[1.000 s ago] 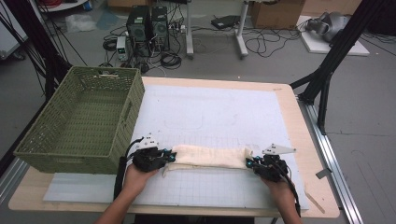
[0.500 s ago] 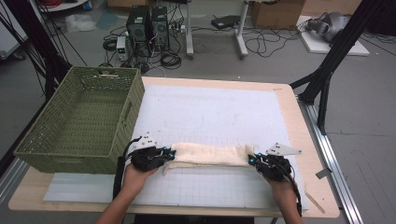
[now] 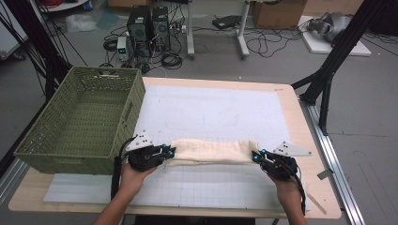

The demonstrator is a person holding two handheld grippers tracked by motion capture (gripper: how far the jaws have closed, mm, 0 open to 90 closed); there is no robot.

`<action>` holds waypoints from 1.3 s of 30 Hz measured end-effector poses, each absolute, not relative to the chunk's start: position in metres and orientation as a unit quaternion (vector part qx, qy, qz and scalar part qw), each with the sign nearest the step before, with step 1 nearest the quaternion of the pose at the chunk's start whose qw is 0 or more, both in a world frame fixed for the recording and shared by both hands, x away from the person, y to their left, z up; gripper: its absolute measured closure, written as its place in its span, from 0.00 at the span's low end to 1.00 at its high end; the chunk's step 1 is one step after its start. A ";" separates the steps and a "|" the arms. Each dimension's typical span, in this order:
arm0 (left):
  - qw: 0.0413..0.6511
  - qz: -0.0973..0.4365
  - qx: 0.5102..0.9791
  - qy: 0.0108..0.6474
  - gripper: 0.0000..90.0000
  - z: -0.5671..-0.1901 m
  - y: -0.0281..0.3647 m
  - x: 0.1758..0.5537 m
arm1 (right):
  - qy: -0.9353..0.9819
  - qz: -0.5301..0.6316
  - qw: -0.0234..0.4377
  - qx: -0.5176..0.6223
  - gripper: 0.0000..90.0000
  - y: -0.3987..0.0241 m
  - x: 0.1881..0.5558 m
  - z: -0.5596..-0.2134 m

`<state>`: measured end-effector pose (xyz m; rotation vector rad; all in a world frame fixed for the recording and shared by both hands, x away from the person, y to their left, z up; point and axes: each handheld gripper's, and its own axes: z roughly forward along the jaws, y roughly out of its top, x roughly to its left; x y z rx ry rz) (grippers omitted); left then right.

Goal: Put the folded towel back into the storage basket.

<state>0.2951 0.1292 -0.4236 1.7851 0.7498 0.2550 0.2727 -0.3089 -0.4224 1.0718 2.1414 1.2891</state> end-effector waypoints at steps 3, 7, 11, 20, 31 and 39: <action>0.568 0.108 0.753 0.316 0.91 -0.421 0.132 0.294 | 0.767 0.471 0.218 0.377 0.90 -0.308 0.271 -0.418; 0.575 0.109 0.748 0.312 0.91 -0.417 0.135 0.294 | 0.764 0.475 0.223 0.374 0.90 -0.308 0.271 -0.415; 0.579 0.113 0.745 0.312 0.91 -0.414 0.136 0.293 | 0.765 0.476 0.229 0.369 0.90 -0.307 0.271 -0.411; 0.590 0.124 0.736 0.308 0.91 -0.401 0.143 0.289 | 0.764 0.488 0.234 0.351 0.90 -0.303 0.275 -0.403; 0.602 0.140 0.726 0.303 0.91 -0.383 0.158 0.287 | 0.760 0.504 0.244 0.331 0.90 -0.292 0.285 -0.385; 0.613 0.153 0.713 0.304 0.91 -0.369 0.170 0.287 | 0.757 0.515 0.249 0.317 0.90 -0.280 0.295 -0.366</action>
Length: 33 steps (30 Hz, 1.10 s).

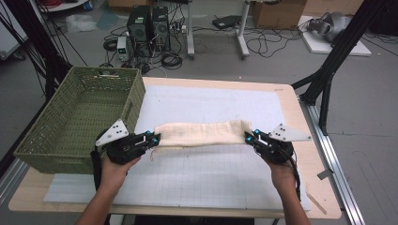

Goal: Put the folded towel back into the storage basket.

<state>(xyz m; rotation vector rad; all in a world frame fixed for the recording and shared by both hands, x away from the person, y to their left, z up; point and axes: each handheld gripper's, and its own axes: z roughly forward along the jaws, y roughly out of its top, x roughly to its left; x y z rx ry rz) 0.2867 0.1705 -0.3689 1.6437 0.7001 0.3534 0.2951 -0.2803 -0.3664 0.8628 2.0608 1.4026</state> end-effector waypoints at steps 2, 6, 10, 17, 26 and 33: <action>0.614 0.158 0.712 0.303 0.91 -0.366 0.173 0.286 | 0.757 0.516 0.252 0.313 0.90 -0.277 0.299 -0.361; 0.614 0.168 0.708 0.306 0.91 -0.361 0.178 0.285 | 0.756 0.520 0.252 0.308 0.90 -0.271 0.309 -0.352; 0.616 0.173 0.702 0.311 0.92 -0.356 0.184 0.284 | 0.761 0.515 0.258 0.299 0.90 -0.262 0.320 -0.342; 0.623 0.172 0.690 0.325 0.92 -0.345 0.191 0.279 | 0.763 0.512 0.267 0.290 0.90 -0.247 0.340 -0.323; 0.633 0.191 0.671 0.336 0.92 -0.332 0.210 0.272 | 0.769 0.513 0.267 0.273 0.90 -0.223 0.359 -0.302; 0.632 0.210 0.659 0.351 0.92 -0.327 0.229 0.267 | 0.777 0.513 0.260 0.257 0.91 -0.195 0.377 -0.292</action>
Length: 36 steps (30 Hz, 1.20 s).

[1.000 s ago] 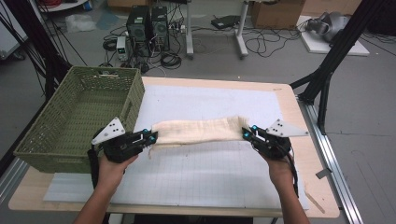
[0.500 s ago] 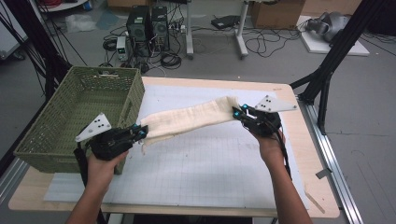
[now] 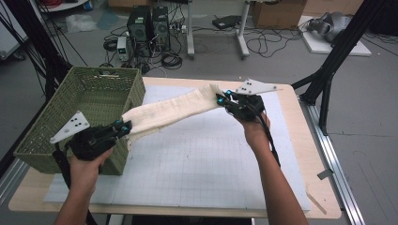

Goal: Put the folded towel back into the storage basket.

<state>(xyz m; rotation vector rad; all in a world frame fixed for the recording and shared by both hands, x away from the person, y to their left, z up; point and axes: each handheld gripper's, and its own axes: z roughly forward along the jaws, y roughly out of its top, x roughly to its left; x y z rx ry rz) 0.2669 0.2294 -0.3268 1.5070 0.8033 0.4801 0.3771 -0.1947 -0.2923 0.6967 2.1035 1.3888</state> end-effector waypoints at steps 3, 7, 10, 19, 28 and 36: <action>0.633 0.215 0.651 0.359 0.92 -0.326 0.239 0.264 | 0.779 0.514 0.260 0.246 0.91 -0.177 0.389 -0.283; 0.631 0.226 0.644 0.369 0.92 -0.325 0.249 0.259 | 0.784 0.512 0.261 0.237 0.90 -0.162 0.397 -0.278; 0.628 0.233 0.640 0.376 0.92 -0.326 0.257 0.256 | 0.787 0.511 0.259 0.226 0.90 -0.146 0.405 -0.273; 0.623 0.250 0.628 0.393 0.92 -0.327 0.277 0.246 | 0.792 0.514 0.252 0.210 0.90 -0.113 0.419 -0.272; 0.621 0.262 0.618 0.404 0.92 -0.325 0.292 0.239 | 0.791 0.522 0.247 0.204 0.90 -0.090 0.428 -0.269; 0.606 0.283 0.618 0.413 0.92 -0.327 0.305 0.235 | 0.793 0.525 0.236 0.198 0.90 -0.065 0.440 -0.271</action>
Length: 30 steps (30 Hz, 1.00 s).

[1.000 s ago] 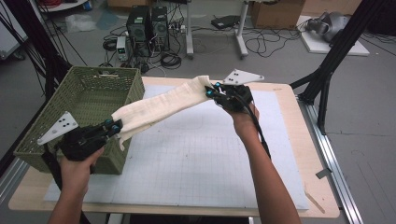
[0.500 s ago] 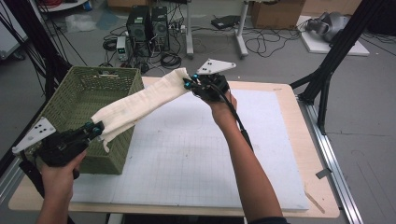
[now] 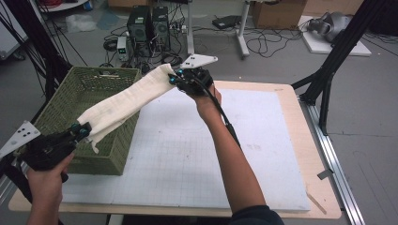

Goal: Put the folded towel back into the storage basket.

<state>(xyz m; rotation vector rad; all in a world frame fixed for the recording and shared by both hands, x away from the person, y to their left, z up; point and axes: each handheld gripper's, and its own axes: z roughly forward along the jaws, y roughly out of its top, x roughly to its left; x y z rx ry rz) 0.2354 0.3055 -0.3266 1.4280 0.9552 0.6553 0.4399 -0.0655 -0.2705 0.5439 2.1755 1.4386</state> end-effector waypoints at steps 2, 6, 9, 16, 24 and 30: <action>0.601 0.292 0.615 0.418 0.92 -0.327 0.310 0.234 | 0.796 0.523 0.236 0.192 0.90 -0.056 0.444 -0.270; 0.596 0.302 0.608 0.429 0.92 -0.328 0.322 0.231 | 0.803 0.518 0.230 0.186 0.90 -0.035 0.452 -0.270; 0.594 0.305 0.603 0.437 0.92 -0.330 0.330 0.228 | 0.806 0.516 0.229 0.179 0.90 -0.015 0.458 -0.270; 0.582 0.315 0.596 0.454 0.92 -0.334 0.342 0.221 | 0.809 0.515 0.226 0.174 0.90 0.012 0.467 -0.270; 0.568 0.331 0.583 0.477 0.92 -0.338 0.357 0.213 | 0.815 0.508 0.214 0.176 0.90 0.052 0.478 -0.280; 0.543 0.345 0.586 0.492 0.92 -0.341 0.363 0.212 | 0.820 0.501 0.211 0.180 0.90 0.078 0.486 -0.289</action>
